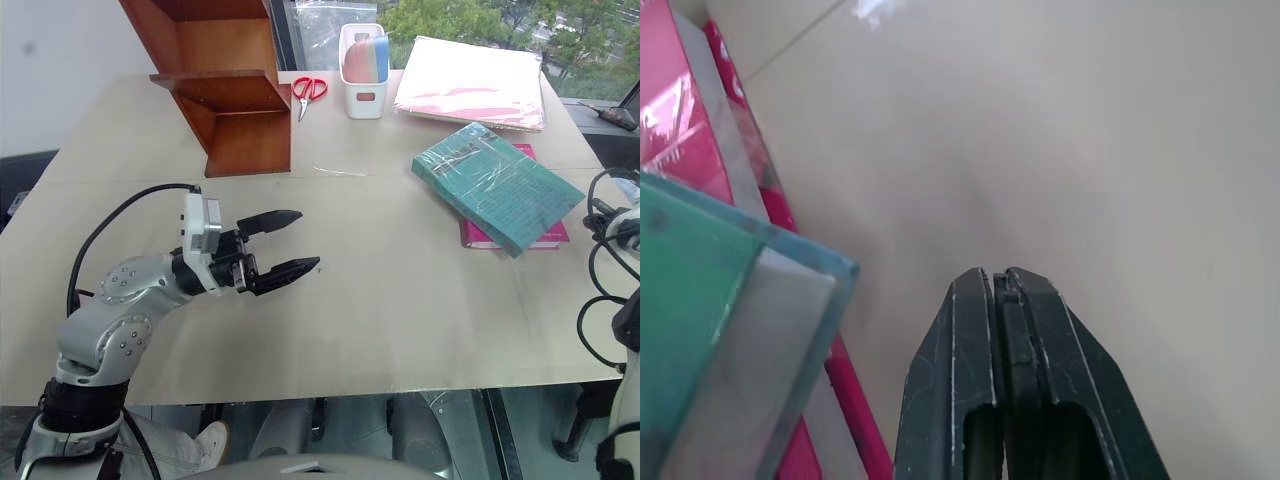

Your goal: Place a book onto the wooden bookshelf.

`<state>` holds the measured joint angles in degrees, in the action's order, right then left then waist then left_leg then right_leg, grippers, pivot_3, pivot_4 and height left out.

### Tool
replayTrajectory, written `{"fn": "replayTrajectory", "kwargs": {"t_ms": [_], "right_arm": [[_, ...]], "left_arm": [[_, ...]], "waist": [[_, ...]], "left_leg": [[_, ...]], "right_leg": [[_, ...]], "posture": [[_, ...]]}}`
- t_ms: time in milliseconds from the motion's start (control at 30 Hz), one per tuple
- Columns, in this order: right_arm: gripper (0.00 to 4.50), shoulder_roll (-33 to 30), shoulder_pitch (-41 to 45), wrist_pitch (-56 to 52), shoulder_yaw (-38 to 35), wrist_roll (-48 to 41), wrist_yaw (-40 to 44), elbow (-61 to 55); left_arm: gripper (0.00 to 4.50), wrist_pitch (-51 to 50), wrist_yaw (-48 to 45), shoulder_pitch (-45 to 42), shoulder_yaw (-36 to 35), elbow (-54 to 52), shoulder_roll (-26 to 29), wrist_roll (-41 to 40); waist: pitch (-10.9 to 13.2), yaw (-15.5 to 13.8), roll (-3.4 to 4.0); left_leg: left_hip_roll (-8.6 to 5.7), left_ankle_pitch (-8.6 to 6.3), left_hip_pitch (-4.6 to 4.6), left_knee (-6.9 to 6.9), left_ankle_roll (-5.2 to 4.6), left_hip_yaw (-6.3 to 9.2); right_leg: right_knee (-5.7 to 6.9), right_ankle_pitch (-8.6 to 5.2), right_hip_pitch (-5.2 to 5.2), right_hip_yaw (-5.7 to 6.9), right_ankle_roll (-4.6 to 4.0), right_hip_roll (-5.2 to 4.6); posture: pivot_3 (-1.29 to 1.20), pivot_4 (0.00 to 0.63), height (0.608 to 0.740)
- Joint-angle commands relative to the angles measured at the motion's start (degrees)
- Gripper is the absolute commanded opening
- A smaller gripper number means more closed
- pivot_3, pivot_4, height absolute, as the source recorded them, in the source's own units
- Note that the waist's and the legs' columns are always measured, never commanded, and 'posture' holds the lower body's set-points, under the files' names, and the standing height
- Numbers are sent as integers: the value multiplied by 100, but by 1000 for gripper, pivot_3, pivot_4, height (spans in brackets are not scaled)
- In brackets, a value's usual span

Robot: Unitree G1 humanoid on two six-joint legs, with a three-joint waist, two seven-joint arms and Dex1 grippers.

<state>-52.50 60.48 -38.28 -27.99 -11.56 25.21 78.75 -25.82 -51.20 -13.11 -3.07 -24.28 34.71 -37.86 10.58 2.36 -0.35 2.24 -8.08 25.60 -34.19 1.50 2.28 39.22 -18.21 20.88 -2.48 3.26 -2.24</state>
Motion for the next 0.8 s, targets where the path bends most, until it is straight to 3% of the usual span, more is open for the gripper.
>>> {"fn": "replayTrajectory", "kwargs": {"t_ms": [33,467,800], "right_arm": [[150,-2,-15,-68,26,-49,291,-186],[150,398,-316,-300,633,171,1829,-289],[150,444,-776,-609,1326,282,3560,-783]], "left_arm": [[4500,34,-55,-51,-114,-101,58,-69],[4500,73,-102,-52,-95,-53,18,-31],[4500,115,-146,-71,-58,10,-24,-8]], "waist": [[0,0,0],[-2,13,-4],[-4,16,-6]], "left_leg": [[0,0,0,0,0,-1],[8,0,-5,-1,0,-2],[13,0,-14,-4,0,-8]], "right_leg": [[0,0,0,-1,0,0],[1,1,-1,-3,2,8],[9,1,-3,-10,2,12]], "posture": [[0,150,740],[0,150,740],[0,150,740]]}}
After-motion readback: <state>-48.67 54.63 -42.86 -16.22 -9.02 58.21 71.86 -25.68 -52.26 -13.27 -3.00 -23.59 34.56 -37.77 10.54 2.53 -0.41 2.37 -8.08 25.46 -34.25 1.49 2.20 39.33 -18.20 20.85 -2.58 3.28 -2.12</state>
